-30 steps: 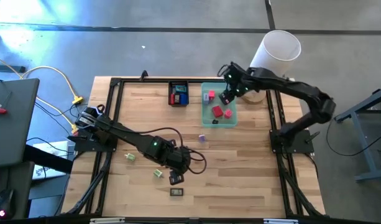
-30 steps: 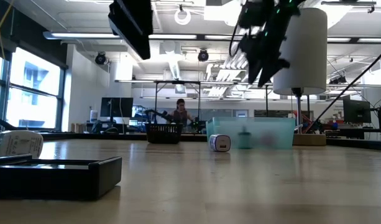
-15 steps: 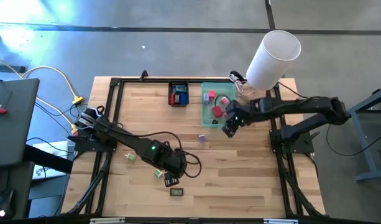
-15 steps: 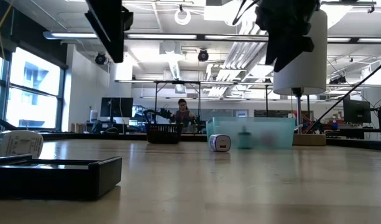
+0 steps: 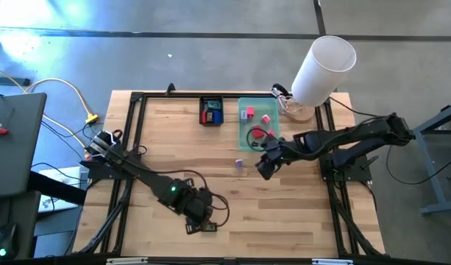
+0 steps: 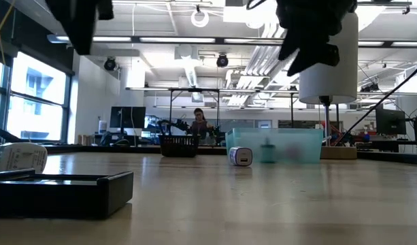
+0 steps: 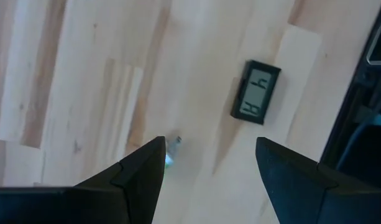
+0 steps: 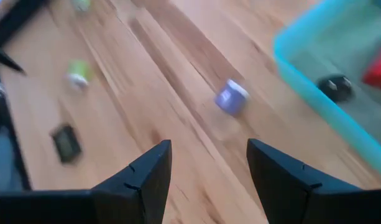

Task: Pick & Place Office items
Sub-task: Put the dark violet charger adapter into the blue bin

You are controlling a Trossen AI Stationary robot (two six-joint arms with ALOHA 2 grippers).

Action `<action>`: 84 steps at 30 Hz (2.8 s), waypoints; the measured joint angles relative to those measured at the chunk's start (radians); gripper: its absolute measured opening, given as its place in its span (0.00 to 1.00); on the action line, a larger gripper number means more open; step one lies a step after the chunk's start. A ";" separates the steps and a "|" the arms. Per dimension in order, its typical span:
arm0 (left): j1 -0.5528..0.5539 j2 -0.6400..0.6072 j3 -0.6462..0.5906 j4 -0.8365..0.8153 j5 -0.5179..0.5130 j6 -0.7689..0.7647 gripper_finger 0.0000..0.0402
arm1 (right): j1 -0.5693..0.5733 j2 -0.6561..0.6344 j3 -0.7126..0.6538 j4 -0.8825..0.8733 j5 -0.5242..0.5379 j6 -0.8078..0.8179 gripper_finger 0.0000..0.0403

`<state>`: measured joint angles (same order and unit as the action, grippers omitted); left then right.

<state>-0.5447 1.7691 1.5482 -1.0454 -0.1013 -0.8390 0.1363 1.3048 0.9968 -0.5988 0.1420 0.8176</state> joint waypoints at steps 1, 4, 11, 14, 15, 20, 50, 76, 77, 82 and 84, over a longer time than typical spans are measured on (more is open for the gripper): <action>-0.009 0.000 0.000 0.000 0.000 -0.005 0.60 | 0.009 0.000 -0.006 0.035 0.016 0.015 0.49; -0.036 0.000 0.000 0.000 -0.002 -0.038 0.60 | 0.044 0.003 -0.029 0.136 0.071 0.024 0.49; -0.102 0.000 0.000 0.001 -0.006 -0.084 0.60 | 0.149 0.078 -0.083 0.346 0.099 0.017 0.49; -0.124 0.000 0.000 0.002 -0.018 -0.096 0.60 | 0.177 0.144 -0.085 0.391 0.161 0.063 0.49; -0.131 0.000 0.000 0.002 -0.028 -0.099 0.60 | 0.182 0.167 -0.085 0.404 0.191 0.084 0.49; -0.149 0.000 0.000 0.002 -0.046 -0.105 0.60 | 0.210 0.276 -0.085 0.424 0.395 0.122 0.49; -0.151 0.000 0.000 0.002 -0.101 -0.093 0.60 | 0.420 0.696 -0.080 0.579 0.687 0.495 0.49; -0.151 0.000 0.000 0.002 -0.103 -0.105 0.60 | 0.453 0.695 -0.083 0.683 0.694 0.356 0.94; -0.151 0.000 0.000 0.002 -0.103 -0.105 0.60 | 0.453 0.695 -0.083 0.683 0.698 0.361 0.95; -0.151 0.000 0.000 0.002 -0.103 -0.105 0.60 | 0.431 0.724 -0.082 0.683 0.758 0.356 0.97; -0.151 0.000 0.000 0.002 -0.103 -0.105 0.60 | 0.425 0.759 -0.081 0.690 0.807 0.349 0.95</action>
<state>-0.6960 1.7691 1.5482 -1.0433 -0.2039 -0.9436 0.5609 2.0643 0.9154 0.0907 0.9486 1.1666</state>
